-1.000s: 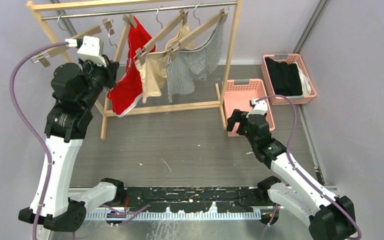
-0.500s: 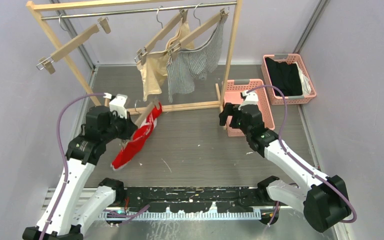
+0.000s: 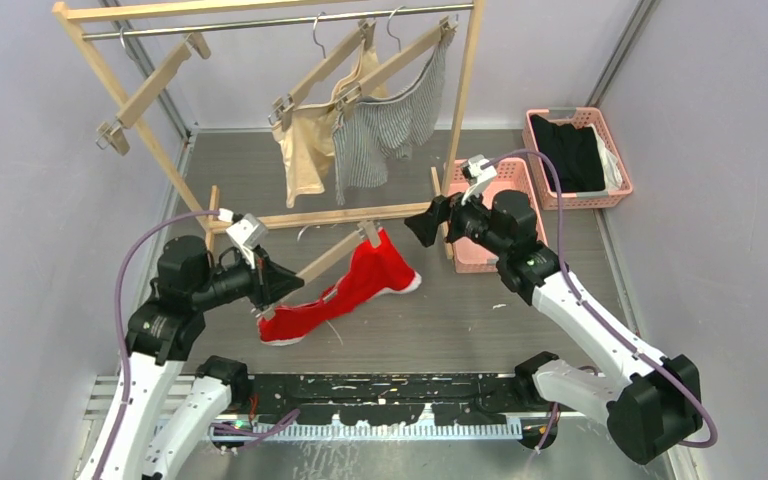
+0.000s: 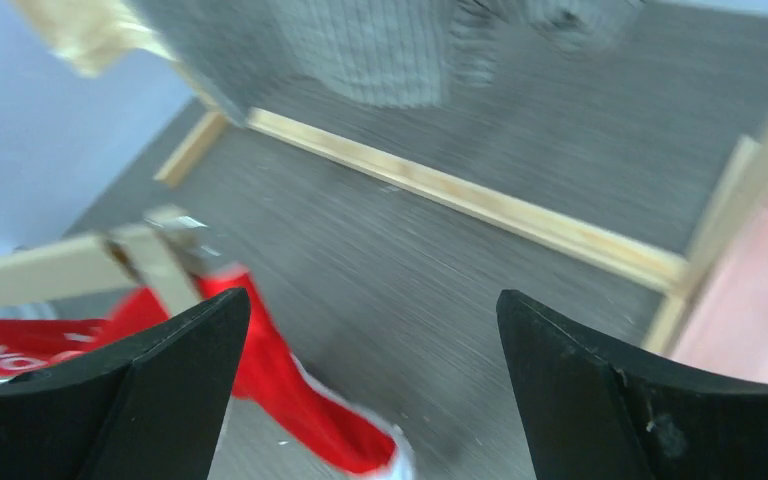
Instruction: Remove the underwear clipped to the hanger
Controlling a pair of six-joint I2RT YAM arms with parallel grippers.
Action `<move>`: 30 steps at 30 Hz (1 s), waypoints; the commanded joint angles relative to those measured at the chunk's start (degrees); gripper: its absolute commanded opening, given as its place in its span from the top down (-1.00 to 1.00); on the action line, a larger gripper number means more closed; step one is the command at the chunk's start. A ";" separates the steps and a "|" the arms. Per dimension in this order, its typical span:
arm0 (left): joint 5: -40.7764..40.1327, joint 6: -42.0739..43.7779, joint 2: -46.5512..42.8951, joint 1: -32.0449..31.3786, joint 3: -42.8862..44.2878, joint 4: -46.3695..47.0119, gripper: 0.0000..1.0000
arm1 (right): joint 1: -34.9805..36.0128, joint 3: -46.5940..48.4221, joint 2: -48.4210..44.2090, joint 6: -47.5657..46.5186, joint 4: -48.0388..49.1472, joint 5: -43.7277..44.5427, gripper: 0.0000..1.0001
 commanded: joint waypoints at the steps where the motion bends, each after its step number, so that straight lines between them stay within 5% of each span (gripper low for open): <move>1: 12.03 -0.52 3.90 0.11 0.48 5.78 1.00 | 0.35 4.65 -0.26 0.79 10.64 -17.46 -1.00; 16: 23.00 -8.03 6.30 0.04 -0.84 21.02 0.99 | 0.35 4.74 4.98 7.55 22.69 -29.26 -1.00; 30: 19.98 -10.87 6.32 -0.01 -3.16 26.45 1.00 | 0.36 2.96 6.14 13.07 29.42 -32.85 -0.80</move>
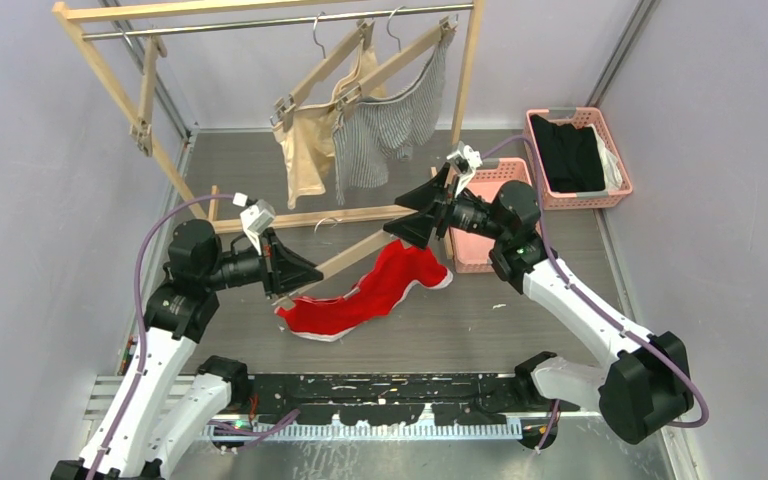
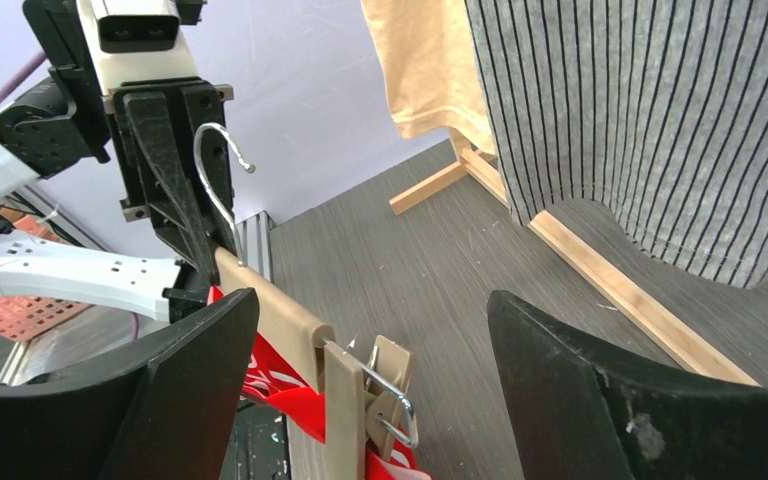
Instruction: Remove the underwear clipped to the hanger
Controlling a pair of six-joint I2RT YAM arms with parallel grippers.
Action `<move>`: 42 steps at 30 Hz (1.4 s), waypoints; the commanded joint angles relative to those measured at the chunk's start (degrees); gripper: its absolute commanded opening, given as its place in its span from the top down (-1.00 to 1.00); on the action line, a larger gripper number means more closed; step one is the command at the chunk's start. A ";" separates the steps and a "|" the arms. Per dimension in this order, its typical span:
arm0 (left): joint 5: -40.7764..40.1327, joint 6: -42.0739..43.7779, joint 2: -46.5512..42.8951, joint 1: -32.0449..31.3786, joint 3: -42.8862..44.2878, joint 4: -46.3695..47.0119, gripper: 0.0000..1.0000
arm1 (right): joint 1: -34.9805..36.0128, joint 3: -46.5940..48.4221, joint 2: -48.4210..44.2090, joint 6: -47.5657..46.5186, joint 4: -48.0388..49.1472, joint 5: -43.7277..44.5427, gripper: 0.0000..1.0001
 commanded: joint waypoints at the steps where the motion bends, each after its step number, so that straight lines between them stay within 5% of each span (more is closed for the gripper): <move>1: 0.66 -2.37 -0.58 -0.01 0.05 8.22 1.00 | 0.13 -0.28 0.29 2.50 5.78 -1.61 -0.75; 13: 1.36 -4.08 -1.40 0.01 -0.91 9.69 0.99 | 0.15 -0.47 3.11 3.78 8.28 -1.89 -0.60; 15: 1.07 -4.13 -1.51 0.05 -1.32 9.74 1.00 | 0.14 -0.29 3.27 4.20 9.01 -2.18 -0.39; 22: -0.20 -4.43 -1.41 0.03 -2.28 10.49 0.99 | 0.15 -0.24 2.45 5.25 9.55 -1.94 0.94; 27: -1.36 -6.03 -1.53 0.04 -2.47 13.60 1.00 | 0.24 -1.88 1.22 5.31 10.54 -0.73 0.98; 28: -1.24 -6.43 -1.40 -0.01 -2.48 14.37 1.00 | 0.14 -1.97 1.08 5.33 10.40 -0.29 0.90; 32: -0.99 -8.18 -0.91 0.01 -1.99 17.43 0.99 | 0.14 -2.75 -0.45 4.12 9.76 3.23 -0.48; 34: -1.18 -9.03 -0.82 0.06 -1.56 18.72 1.00 | 0.17 -4.41 -2.42 3.84 10.58 6.44 -0.86; 35: -1.35 -9.47 -0.81 0.00 -1.29 19.37 0.99 | 0.15 -5.63 -3.55 3.86 11.38 7.92 -0.98; 42: -2.75 -14.26 -0.09 -0.08 -1.38 25.93 1.00 | 0.23 -13.15 -7.57 10.60 25.87 10.77 -1.00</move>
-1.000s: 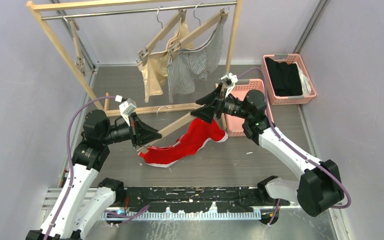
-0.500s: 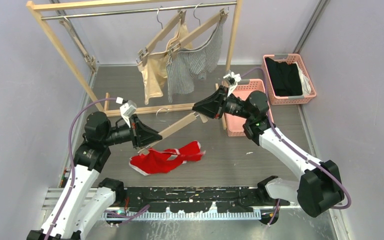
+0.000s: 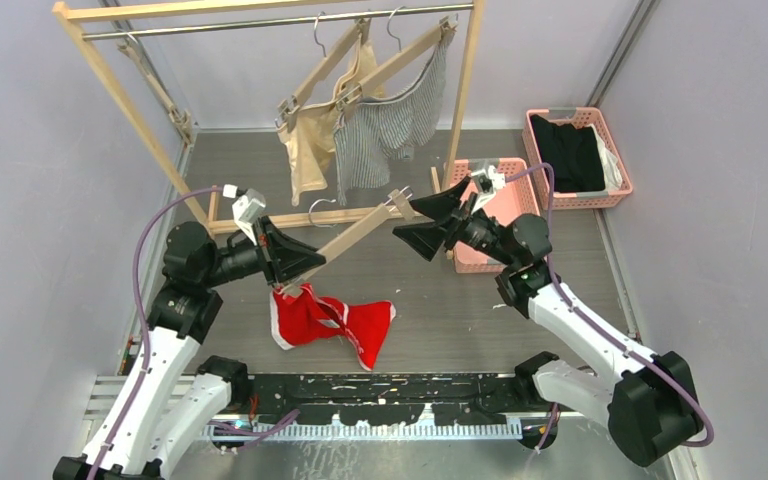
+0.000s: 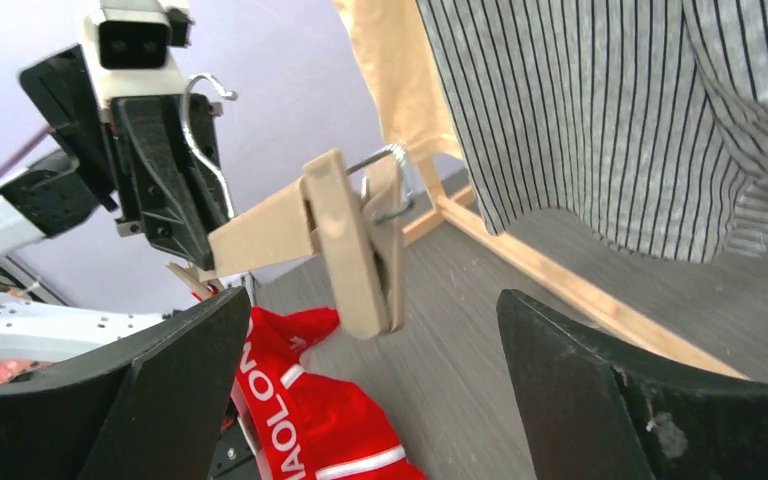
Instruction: Remove the underwear clipped to the hanger
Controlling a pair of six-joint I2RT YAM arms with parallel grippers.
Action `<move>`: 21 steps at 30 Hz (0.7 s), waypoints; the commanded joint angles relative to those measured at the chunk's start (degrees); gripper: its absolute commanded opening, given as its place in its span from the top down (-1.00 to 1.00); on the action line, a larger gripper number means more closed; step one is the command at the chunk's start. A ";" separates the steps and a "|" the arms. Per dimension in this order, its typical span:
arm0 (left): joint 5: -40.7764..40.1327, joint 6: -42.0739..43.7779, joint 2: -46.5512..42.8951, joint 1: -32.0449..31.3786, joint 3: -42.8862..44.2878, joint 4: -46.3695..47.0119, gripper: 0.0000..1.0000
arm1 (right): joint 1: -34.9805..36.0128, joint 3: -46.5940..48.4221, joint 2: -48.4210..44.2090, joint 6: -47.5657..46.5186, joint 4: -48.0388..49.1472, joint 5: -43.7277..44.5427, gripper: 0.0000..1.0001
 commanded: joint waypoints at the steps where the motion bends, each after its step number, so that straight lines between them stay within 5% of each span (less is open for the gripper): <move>1: -1.33 -6.08 0.45 -0.16 1.32 12.32 1.00 | 0.24 -2.83 -0.94 6.53 16.58 1.73 -0.99; 6: -4.38 -10.62 2.91 -2.58 -0.52 20.41 0.99 | 0.77 -2.70 3.94 12.84 27.20 -1.49 -0.72; 17: -12.12 -6.83 9.59 -15.11 1.06 23.73 1.00 | 2.76 -0.63 7.89 14.29 32.17 -1.49 -0.59; 19: -12.94 -7.08 9.87 -15.41 0.69 24.93 0.99 | 2.79 -0.29 8.17 14.28 32.15 -1.48 -0.40; 21: -13.69 -7.29 9.86 -15.44 0.58 25.67 0.99 | 2.87 0.31 8.45 14.30 31.87 -1.65 0.07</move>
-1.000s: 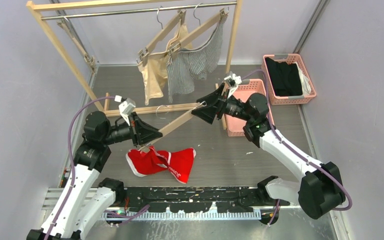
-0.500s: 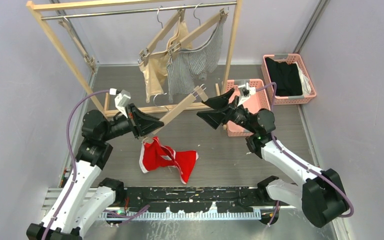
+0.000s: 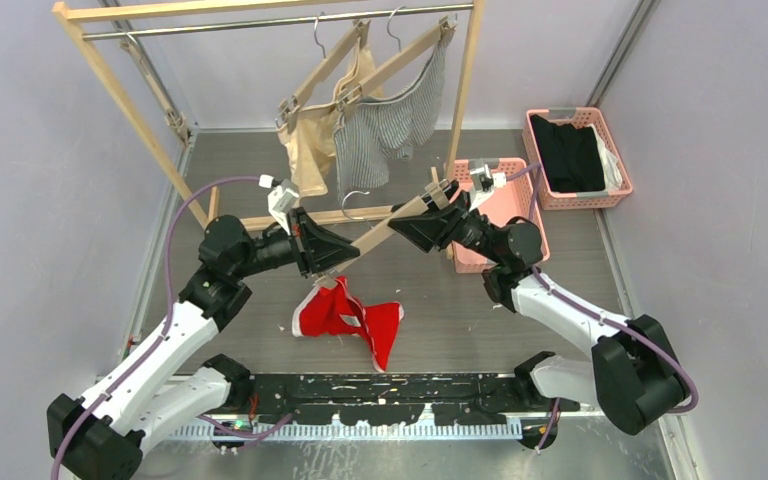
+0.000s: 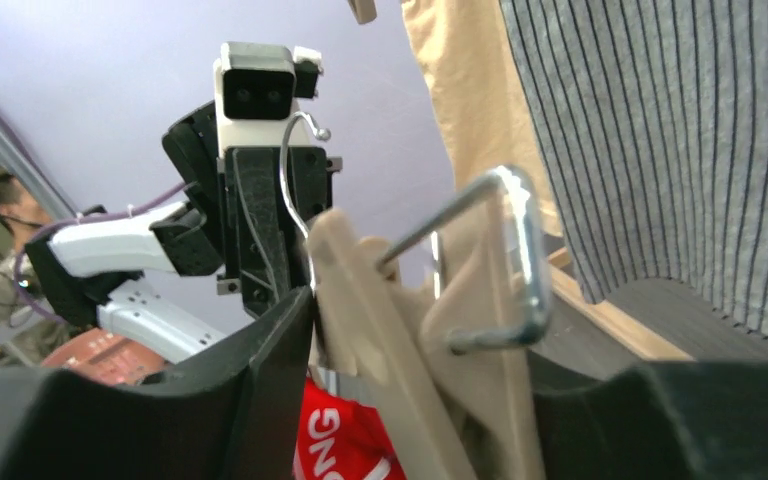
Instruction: Remove the underwear clipped to the hanger
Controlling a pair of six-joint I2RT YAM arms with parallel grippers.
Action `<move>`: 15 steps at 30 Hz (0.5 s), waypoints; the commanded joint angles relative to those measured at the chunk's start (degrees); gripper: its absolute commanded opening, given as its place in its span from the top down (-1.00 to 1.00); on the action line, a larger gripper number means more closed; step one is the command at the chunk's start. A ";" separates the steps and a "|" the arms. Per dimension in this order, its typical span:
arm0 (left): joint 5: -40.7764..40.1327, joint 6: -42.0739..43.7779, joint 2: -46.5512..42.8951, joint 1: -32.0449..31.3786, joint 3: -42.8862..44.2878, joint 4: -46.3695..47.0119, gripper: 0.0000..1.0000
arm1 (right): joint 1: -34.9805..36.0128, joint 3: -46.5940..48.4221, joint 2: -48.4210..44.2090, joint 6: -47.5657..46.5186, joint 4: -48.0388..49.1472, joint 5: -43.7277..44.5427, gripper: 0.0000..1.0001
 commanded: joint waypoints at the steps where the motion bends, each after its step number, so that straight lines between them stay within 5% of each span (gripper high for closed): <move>1: -3.15 0.74 -0.56 -0.61 1.41 6.73 0.99 | 0.49 3.65 0.25 0.31 4.19 -0.35 0.31; 5: -3.92 0.26 -0.25 -0.79 1.17 7.96 1.00 | 0.85 4.25 1.07 0.29 3.87 -0.10 0.55; 8: -4.31 -0.89 0.67 -1.09 0.32 11.18 1.00 | 1.26 4.35 1.55 0.35 4.35 0.57 0.95; 15: -5.34 -1.80 1.57 -1.42 -0.92 12.99 1.00 | 1.57 4.49 0.68 -1.21 2.63 2.30 0.98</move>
